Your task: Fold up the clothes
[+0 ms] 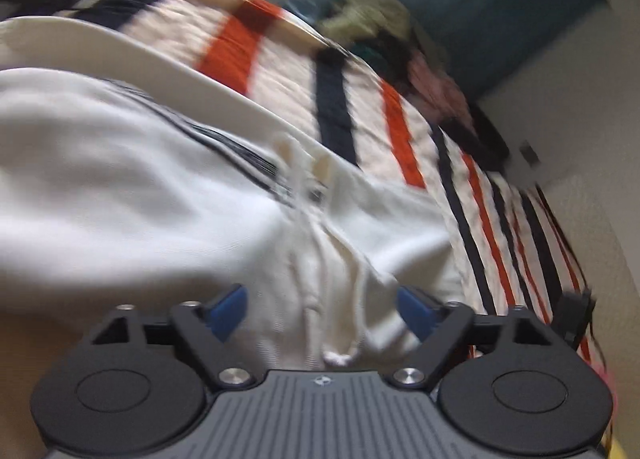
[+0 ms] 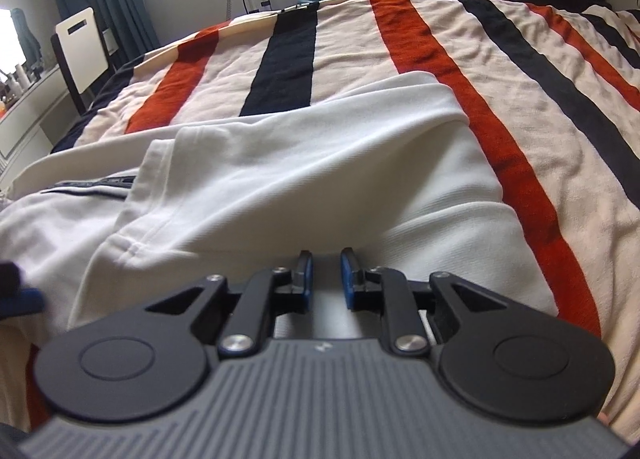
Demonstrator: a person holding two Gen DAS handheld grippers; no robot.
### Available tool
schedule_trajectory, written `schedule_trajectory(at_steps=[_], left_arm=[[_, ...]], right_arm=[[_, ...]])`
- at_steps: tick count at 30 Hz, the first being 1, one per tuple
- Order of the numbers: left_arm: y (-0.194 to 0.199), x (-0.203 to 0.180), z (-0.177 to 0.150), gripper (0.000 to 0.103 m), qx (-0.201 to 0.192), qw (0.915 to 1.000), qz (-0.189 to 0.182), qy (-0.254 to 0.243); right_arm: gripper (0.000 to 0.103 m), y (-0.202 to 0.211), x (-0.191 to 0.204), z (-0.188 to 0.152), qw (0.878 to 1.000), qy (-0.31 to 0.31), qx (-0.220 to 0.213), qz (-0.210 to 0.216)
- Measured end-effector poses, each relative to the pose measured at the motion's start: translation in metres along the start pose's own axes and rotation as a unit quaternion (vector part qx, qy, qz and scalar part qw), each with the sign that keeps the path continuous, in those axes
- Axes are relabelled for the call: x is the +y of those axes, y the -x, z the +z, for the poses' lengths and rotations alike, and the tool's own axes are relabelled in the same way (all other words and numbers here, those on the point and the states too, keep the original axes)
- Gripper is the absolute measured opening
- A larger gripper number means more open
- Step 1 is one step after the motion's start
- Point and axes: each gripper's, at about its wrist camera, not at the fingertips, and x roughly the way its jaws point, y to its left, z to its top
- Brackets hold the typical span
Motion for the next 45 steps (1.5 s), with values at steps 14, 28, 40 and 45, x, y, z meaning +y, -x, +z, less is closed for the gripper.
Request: schedule_trajectory(at_steps=[14, 28, 40, 45], left_arm=[[0.083, 0.123, 0.014, 0.098, -0.101, 0.9391, 0.114, 0.308], [0.068, 0.154, 0.053, 0.042, -0.213, 0.8998, 0.228, 0.305], [0.053, -0.017, 0.063, 0.016, -0.348, 0.8823, 0.315, -0.035], [0.035, -0.121, 0.05, 0.015, -0.419, 0.8589, 0.264, -0.129]], right_arm=[[0.02, 0.006, 0.002, 0.003, 1.0, -0.01, -0.006, 0.01], [0.02, 0.006, 0.008, -0.001, 1.0, 0.021, -0.01, -0.004], [0.018, 0.014, -0.01, 0.005, 0.999, -0.034, -0.012, 0.004], [0.02, 0.04, -0.034, 0.019, 0.996, -0.057, -0.066, -0.021]])
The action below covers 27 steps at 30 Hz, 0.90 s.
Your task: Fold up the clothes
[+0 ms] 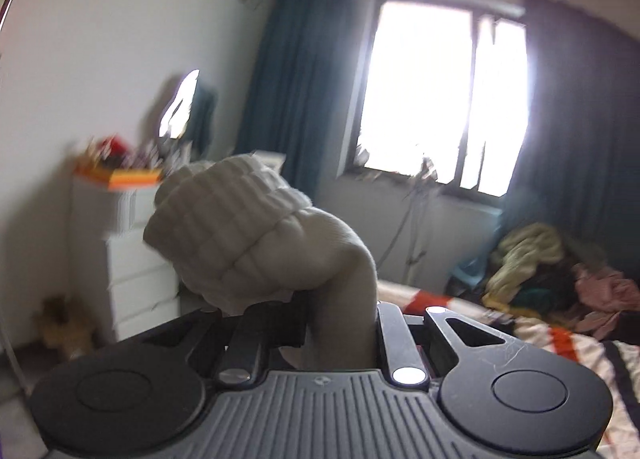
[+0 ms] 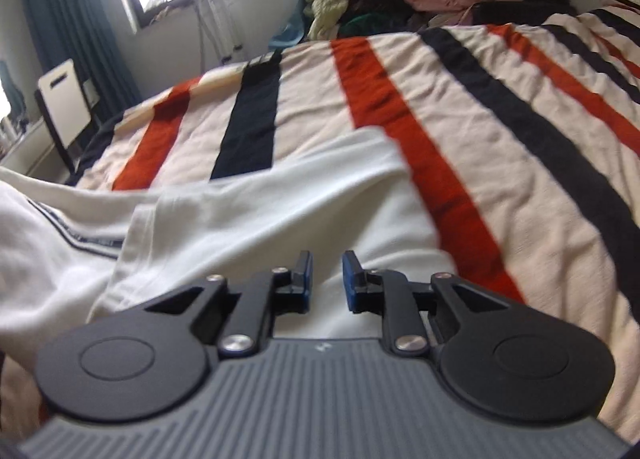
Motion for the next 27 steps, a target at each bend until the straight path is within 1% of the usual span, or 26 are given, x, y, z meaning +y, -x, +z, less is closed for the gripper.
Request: schedule_trajectory(at_steps=[3, 5, 8, 10, 12, 13, 15, 17, 18, 20, 23, 24, 25, 26, 27], left_arm=[[0.015, -0.058, 0.001, 0.014, -0.03, 0.999, -0.032, -0.008], [0.027, -0.097, -0.007, 0.013, -0.042, 0.9976, -0.053, -0.014], [0.035, -0.157, -0.032, 0.013, -0.052, 0.9943, -0.087, -0.032], [0.043, -0.193, -0.06, 0.013, -0.048, 0.991, -0.115, -0.05], [0.043, -0.225, -0.097, 0.013, -0.008, 0.9836, -0.162, -0.078], [0.042, -0.241, -0.116, 0.013, 0.014, 0.978, -0.186, -0.093], [0.04, -0.267, -0.157, 0.013, 0.066, 0.9646, -0.218, -0.133], [0.038, -0.281, -0.193, 0.013, 0.116, 0.9499, -0.245, -0.156], [0.038, -0.283, -0.204, 0.014, 0.122, 0.946, -0.251, -0.165], [0.039, -0.287, -0.223, 0.014, 0.121, 0.9413, -0.258, -0.182], [0.023, -0.276, -0.22, 0.02, 0.146, 0.9397, -0.265, -0.16], [0.017, -0.273, -0.217, 0.022, 0.156, 0.9372, -0.27, -0.157], [0.011, -0.269, -0.213, 0.026, 0.167, 0.934, -0.275, -0.155], [0.006, -0.267, -0.209, 0.037, 0.176, 0.9312, -0.278, -0.157], [0.0, -0.267, -0.206, 0.053, 0.183, 0.9284, -0.281, -0.16]], right_arm=[[0.02, 0.009, -0.022, 0.009, 0.999, -0.043, -0.018, -0.001], [0.02, 0.015, -0.038, 0.014, 0.996, -0.08, -0.028, -0.001], [0.02, 0.028, -0.058, 0.018, 0.992, -0.113, -0.05, -0.007], [0.02, 0.037, -0.071, 0.019, 0.989, -0.13, -0.069, -0.011], [0.02, 0.044, -0.082, 0.019, 0.984, -0.156, -0.084, -0.008], [0.02, 0.049, -0.087, 0.018, 0.981, -0.169, -0.097, -0.006], [0.02, 0.057, -0.096, 0.016, 0.974, -0.193, -0.121, -0.002], [0.02, 0.061, -0.099, 0.015, 0.972, -0.198, -0.129, 0.007], [0.02, 0.059, -0.099, 0.015, 0.972, -0.197, -0.126, 0.011], [0.02, 0.052, -0.098, 0.014, 0.974, -0.195, -0.108, 0.027], [0.02, 0.041, -0.101, 0.012, 0.971, -0.217, -0.082, 0.056], [0.02, 0.038, -0.102, 0.011, 0.969, -0.225, -0.077, 0.066], [0.02, 0.036, -0.103, 0.01, 0.966, -0.235, -0.074, 0.082], [0.02, 0.035, -0.104, 0.009, 0.962, -0.244, -0.072, 0.097], [0.02, 0.033, -0.105, 0.008, 0.958, -0.253, -0.069, 0.113]])
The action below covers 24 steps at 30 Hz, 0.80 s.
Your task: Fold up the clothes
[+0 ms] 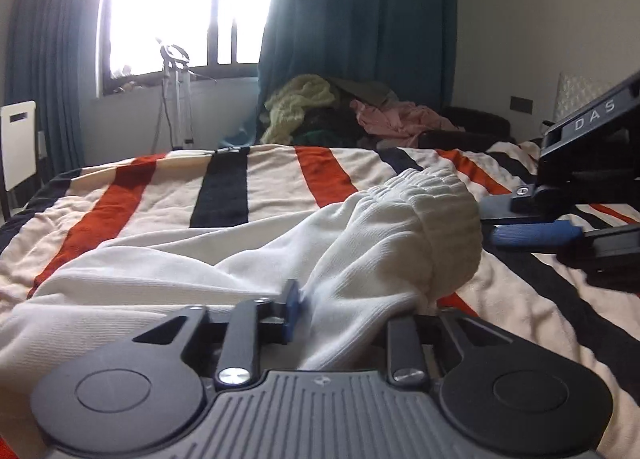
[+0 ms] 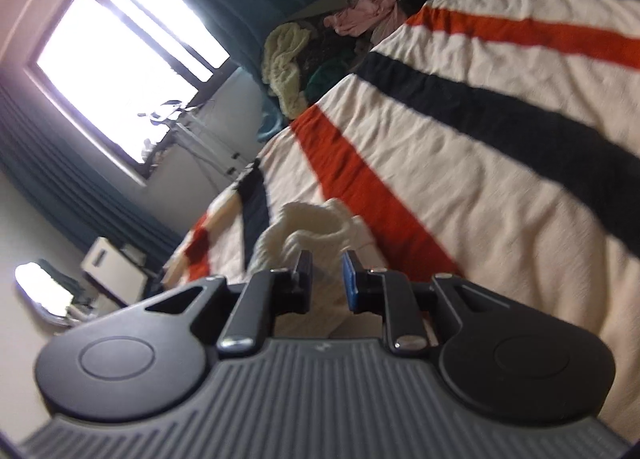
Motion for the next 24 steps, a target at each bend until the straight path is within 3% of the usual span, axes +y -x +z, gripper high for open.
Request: schedule_trajectory(at_steps=[1, 2, 4, 6, 7, 8, 11, 13, 16, 19, 21, 22, 24], left_arm=[[0.004, 0.016, 0.003, 0.063, 0.01, 0.9999, -0.01, -0.003], [0.011, 0.037, 0.005, 0.079, 0.022, 0.9995, -0.022, -0.007], [0.028, 0.046, 0.008, 0.083, 0.026, 0.9987, -0.038, -0.024], [0.044, 0.053, 0.013, 0.091, 0.029, 0.9983, -0.03, -0.041], [0.053, 0.056, 0.015, 0.091, 0.032, 0.998, -0.027, -0.048], [0.066, 0.059, 0.014, 0.092, 0.03, 0.9978, -0.022, -0.054], [0.104, 0.07, 0.013, 0.099, 0.016, 0.9979, -0.005, -0.063], [0.122, 0.084, 0.015, 0.099, 0.003, 0.9986, 0.005, -0.053], [0.15, 0.107, 0.014, 0.1, -0.02, 0.9991, 0.024, -0.029], [0.159, 0.135, 0.011, 0.101, -0.023, 0.999, 0.034, 0.017], [0.165, 0.152, 0.01, 0.101, -0.018, 0.9979, 0.034, 0.053], [0.168, 0.161, 0.009, 0.101, -0.015, 0.9968, 0.035, 0.07], [0.169, 0.175, 0.008, 0.101, -0.011, 0.9944, 0.032, 0.1]], right_arm=[[0.02, 0.0, -0.002, 0.0, 1.0, -0.014, 0.002, 0.01], [0.021, 0.001, -0.005, 0.0, 0.999, -0.031, 0.001, 0.019], [0.026, 0.002, -0.015, 0.0, 0.996, -0.081, 0.004, 0.049], [0.058, 0.003, -0.025, -0.002, 0.988, -0.129, 0.011, 0.08], [0.084, 0.003, -0.025, -0.004, 0.988, -0.132, 0.011, 0.078], [0.089, 0.004, -0.024, -0.007, 0.988, -0.135, 0.011, 0.077], [0.089, 0.005, -0.024, -0.014, 0.987, -0.142, 0.012, 0.072], [0.089, 0.003, -0.025, -0.021, 0.988, -0.146, 0.021, 0.046], [0.089, -0.008, -0.031, -0.03, 0.985, -0.164, 0.059, 0.018], [0.088, -0.024, -0.03, -0.04, 0.979, -0.171, 0.1, 0.036], [0.08, -0.03, -0.024, -0.044, 0.982, -0.159, 0.094, 0.032], [0.065, -0.033, -0.021, -0.045, 0.984, -0.151, 0.091, 0.03], [0.054, -0.04, -0.009, -0.045, 0.99, -0.112, 0.083, 0.004]])
